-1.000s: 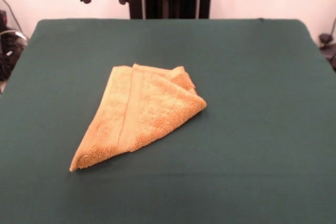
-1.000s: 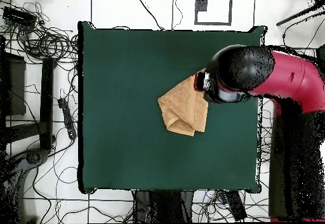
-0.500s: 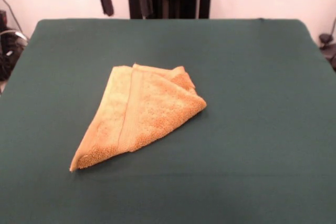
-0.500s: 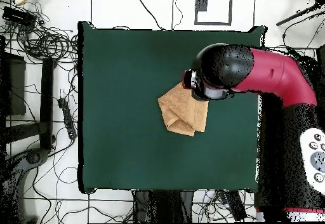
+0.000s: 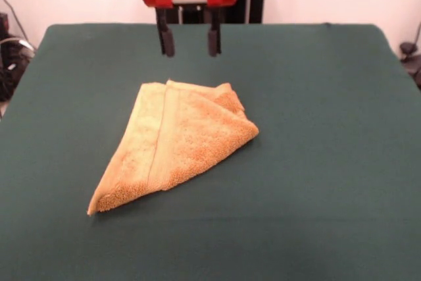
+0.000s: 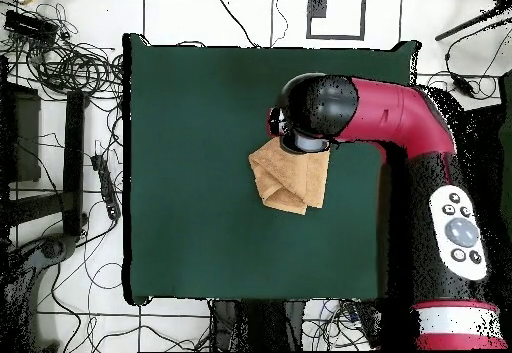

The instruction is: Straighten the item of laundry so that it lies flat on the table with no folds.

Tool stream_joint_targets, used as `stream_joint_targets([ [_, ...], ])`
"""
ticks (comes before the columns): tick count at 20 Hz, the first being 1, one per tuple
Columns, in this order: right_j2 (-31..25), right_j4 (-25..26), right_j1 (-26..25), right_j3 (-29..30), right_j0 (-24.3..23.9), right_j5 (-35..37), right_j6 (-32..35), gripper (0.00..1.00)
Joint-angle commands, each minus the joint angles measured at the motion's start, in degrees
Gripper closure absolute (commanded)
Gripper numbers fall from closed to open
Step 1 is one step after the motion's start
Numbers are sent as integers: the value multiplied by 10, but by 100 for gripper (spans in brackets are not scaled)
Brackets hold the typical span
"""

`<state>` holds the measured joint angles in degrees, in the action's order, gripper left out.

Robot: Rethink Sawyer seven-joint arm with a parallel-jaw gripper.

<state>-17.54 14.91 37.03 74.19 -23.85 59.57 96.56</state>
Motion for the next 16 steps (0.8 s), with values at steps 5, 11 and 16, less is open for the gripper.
stream_joint_targets([
  [5,8,-7,-54,65,13,-18,56,0],
  [11,14,10,-91,35,8,-6,36,0],
  [16,13,13,-115,19,18,-1,25,0],
])
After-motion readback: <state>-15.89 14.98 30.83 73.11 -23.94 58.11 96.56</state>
